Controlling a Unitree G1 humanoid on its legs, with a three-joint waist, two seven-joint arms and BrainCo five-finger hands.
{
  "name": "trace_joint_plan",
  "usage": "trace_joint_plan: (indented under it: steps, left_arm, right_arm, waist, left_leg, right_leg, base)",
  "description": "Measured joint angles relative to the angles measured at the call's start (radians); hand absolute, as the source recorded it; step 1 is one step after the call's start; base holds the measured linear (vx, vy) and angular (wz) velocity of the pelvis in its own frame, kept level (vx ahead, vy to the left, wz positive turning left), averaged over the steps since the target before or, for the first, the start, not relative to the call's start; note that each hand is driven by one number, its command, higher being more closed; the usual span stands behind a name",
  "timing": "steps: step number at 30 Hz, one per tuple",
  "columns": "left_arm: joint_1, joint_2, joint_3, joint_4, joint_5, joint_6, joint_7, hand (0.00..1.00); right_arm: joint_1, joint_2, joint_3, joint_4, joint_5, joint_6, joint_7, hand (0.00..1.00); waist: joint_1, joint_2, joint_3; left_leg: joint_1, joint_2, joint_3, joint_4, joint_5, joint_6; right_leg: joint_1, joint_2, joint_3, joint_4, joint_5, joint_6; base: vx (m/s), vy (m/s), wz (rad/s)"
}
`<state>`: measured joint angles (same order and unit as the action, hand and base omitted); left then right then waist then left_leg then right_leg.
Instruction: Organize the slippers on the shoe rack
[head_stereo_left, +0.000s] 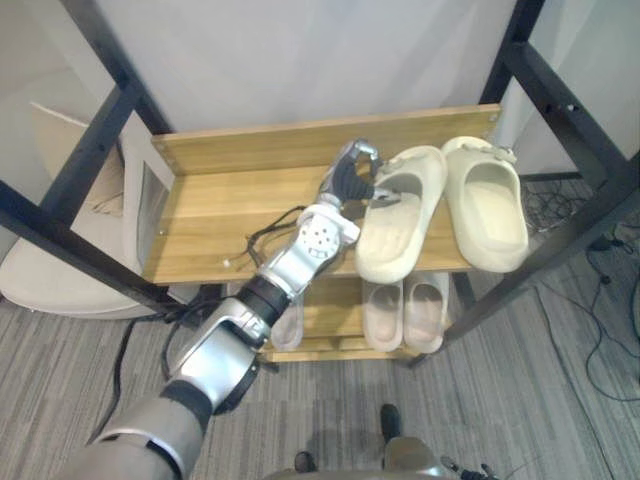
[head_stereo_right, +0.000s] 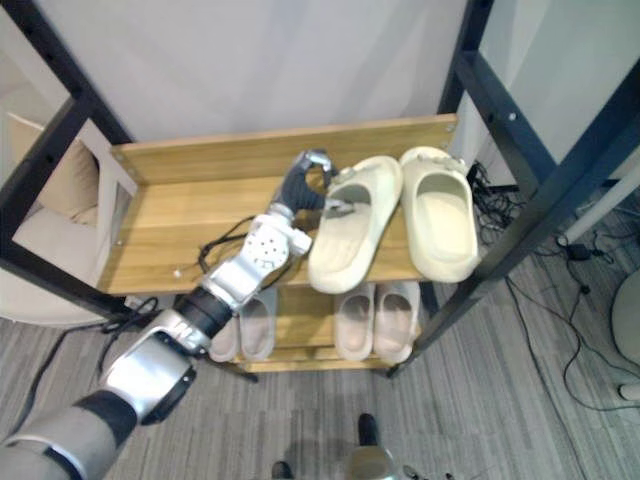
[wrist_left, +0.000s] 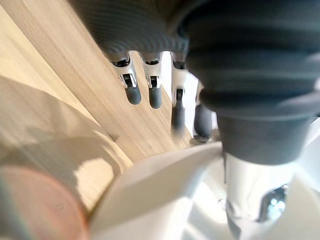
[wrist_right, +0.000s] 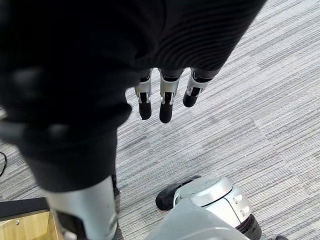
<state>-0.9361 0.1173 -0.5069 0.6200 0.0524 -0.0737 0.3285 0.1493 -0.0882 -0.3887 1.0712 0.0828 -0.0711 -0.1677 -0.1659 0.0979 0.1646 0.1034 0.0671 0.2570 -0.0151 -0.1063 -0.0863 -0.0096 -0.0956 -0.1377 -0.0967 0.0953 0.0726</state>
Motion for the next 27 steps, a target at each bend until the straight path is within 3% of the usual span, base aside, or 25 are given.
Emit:
trace_joint_plan:
  steps: [9, 16, 27]
  left_arm:
    - [0.014, -0.013, 0.022, -0.027, -0.064, -0.001, -0.001, 0.0]
    - [0.077, -0.01, 0.074, -0.159, -0.137, -0.008, -0.002, 0.0]
    - [0.333, 0.01, 0.076, -0.48, -0.37, -0.05, -0.052, 0.0]
  right_arm:
    - [0.0, -0.001, 0.01, 0.0, 0.0, 0.002, 0.001, 0.0]
    - [0.0, -0.007, 0.021, 0.0, -0.001, 0.003, 0.004, 0.0]
    - [0.007, -0.022, 0.057, 0.006, -0.003, 0.005, 0.011, 0.0]
  waist:
    - [0.003, 0.0, 0.0]
    - [0.008, 0.0, 0.0]
    - [0.041, 0.0, 0.0]
  left_leg:
    - [0.0, -0.006, -0.017, 0.0, 0.003, 0.005]
    - [0.0, -0.007, -0.021, 0.001, 0.004, 0.006]
    - [0.001, -0.006, -0.05, 0.018, 0.005, 0.008]
  right_leg:
    - [0.008, -0.007, -0.015, 0.0, 0.0, 0.001]
    - [0.012, -0.008, -0.019, 0.006, 0.001, 0.001]
    - [0.036, -0.011, -0.047, 0.006, 0.0, 0.001]
  base:
    - [-0.01, -0.005, 0.05]
    - [0.0, 0.0, 0.0]
    - [-0.02, -0.013, 0.08]
